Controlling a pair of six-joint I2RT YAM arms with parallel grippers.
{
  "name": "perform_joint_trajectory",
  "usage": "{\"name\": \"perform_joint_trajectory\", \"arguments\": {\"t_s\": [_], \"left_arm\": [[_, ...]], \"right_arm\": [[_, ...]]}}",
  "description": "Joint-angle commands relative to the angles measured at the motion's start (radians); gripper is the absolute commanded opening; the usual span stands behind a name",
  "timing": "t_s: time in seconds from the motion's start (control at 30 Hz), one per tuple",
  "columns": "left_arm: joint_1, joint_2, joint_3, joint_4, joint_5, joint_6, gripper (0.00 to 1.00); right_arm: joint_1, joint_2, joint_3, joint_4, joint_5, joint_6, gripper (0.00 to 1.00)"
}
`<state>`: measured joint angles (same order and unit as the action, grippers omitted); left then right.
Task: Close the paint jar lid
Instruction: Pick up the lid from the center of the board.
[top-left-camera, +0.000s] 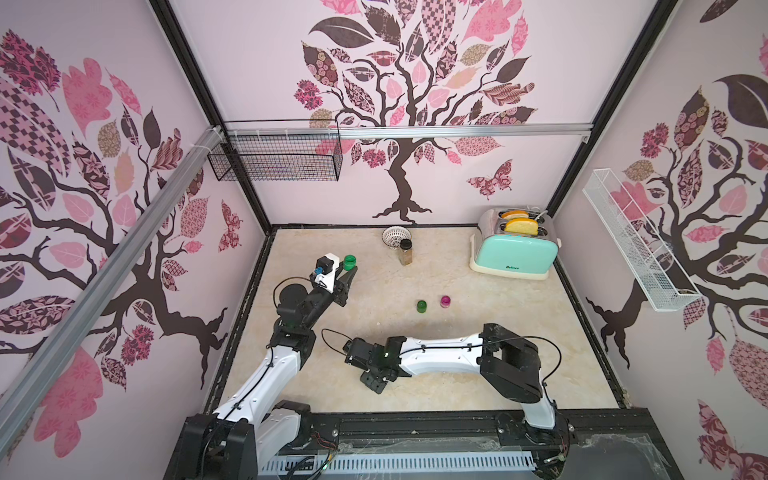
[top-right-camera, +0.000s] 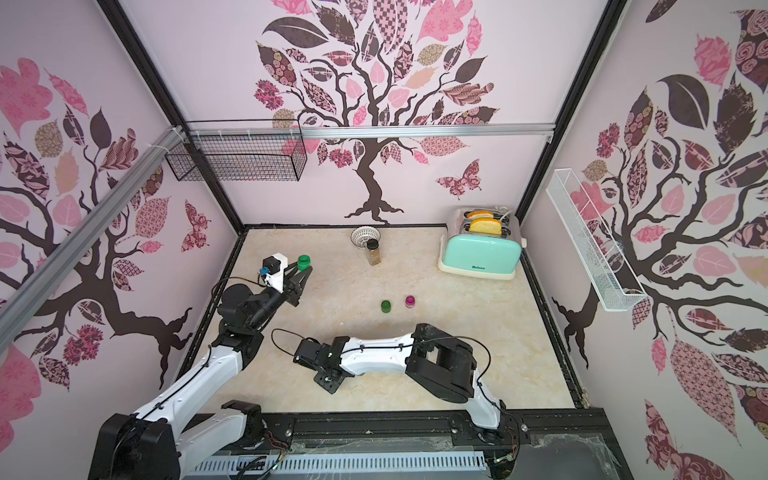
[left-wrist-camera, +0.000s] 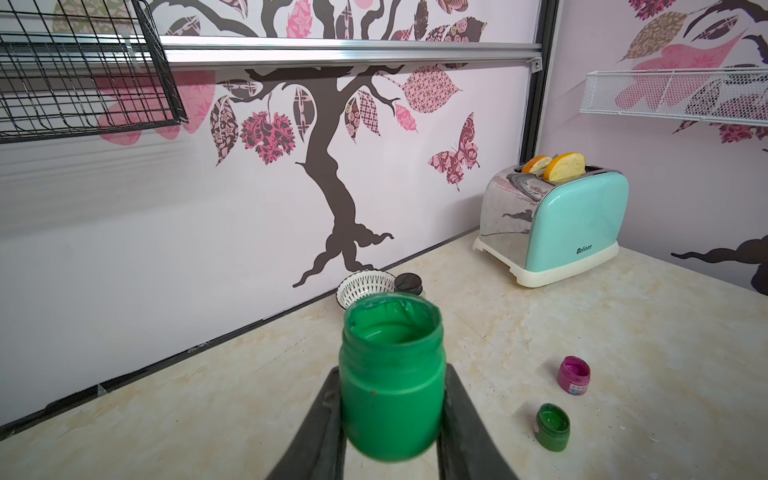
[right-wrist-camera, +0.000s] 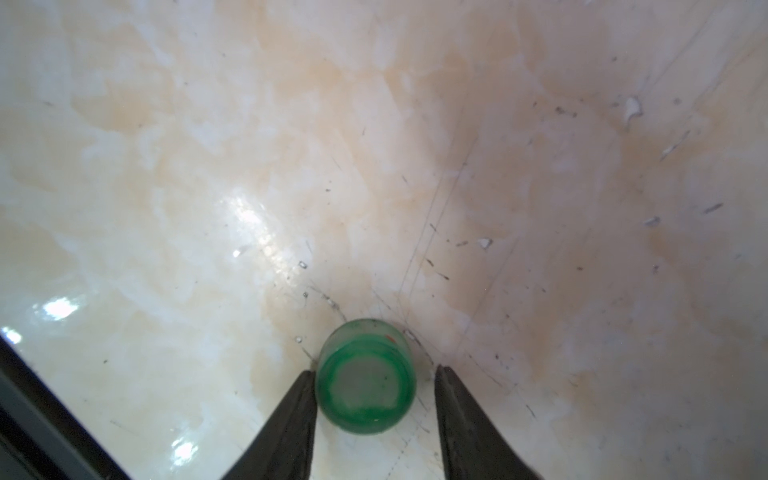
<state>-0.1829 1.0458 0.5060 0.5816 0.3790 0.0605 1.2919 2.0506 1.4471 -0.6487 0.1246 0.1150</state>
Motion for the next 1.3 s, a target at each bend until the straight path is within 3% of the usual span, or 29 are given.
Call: {"name": "perform_joint_trajectory", "arguments": {"t_s": [0.0,0.77,1.27], "left_arm": [[0.004,-0.017,-0.002,0.0,0.011,0.007,0.28],[0.004,-0.018,-0.003,-0.008,0.022,0.01,0.28],[0.005,-0.018,0.0,-0.01,0.046,0.017,0.28]], "right_arm": [[0.006,0.019,0.037,-0.015,0.017,0.008,0.49],[0.009,0.028,0.047,-0.024,0.026,0.011,0.29],[0.005,-0.074,0.004,-0.003,0.061,0.01,0.28]]}}
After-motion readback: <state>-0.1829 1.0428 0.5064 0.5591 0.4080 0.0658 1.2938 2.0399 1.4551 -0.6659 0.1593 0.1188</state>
